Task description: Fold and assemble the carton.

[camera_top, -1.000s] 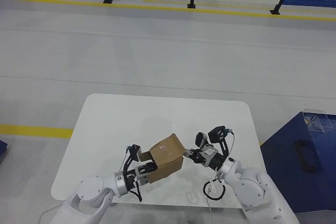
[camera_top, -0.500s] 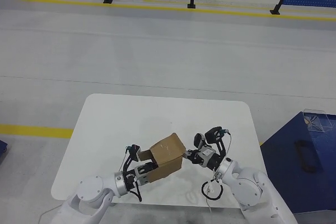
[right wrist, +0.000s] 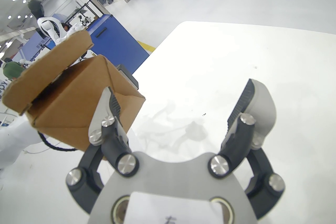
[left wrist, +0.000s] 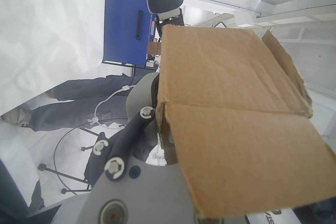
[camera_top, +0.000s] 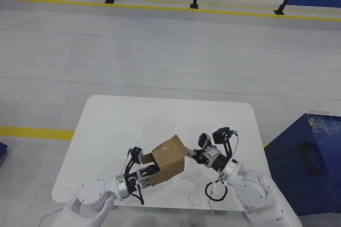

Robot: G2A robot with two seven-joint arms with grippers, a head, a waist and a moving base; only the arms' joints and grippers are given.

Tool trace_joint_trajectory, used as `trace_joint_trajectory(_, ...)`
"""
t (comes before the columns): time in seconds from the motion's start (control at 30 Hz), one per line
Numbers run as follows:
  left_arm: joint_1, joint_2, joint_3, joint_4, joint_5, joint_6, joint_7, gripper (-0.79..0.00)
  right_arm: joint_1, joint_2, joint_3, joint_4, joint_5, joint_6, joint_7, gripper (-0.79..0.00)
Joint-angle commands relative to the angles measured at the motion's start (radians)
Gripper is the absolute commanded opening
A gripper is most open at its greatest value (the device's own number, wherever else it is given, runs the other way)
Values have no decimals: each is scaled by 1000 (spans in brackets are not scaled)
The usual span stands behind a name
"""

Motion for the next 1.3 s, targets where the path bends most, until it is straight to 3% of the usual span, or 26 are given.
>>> trace_joint_trajectory(0.0, 1, 0, 0, 1, -2, -2, -1, -785, -3, 2, 14, 11, -9, 21, 17, 0)
trace_joint_trajectory(0.23, -12, -3, 10, 15, -7, 4, -4, -785, -7, -2, -34, 26, 16, 6, 50, 0)
trace_joint_trajectory(0.7, -32, -7, 26, 28, -4, 15, -6, -785, -7, -2, -31, 31, 19, -27, 4, 0)
trace_joint_trajectory(0.87, -43, -10, 37, 50, -14, 21, -13, -785, -52, 4, 84, 6, 45, -68, -155, 0)
trace_joint_trajectory(1.1, -71, -17, 60, 81, -21, 34, -22, -785, -188, 6, 267, -87, -40, 78, -429, 0)
trace_joint_trajectory(1.27, -92, -21, 71, 91, -25, 51, -19, -785, -210, 4, 280, -100, -10, 92, -444, 0)
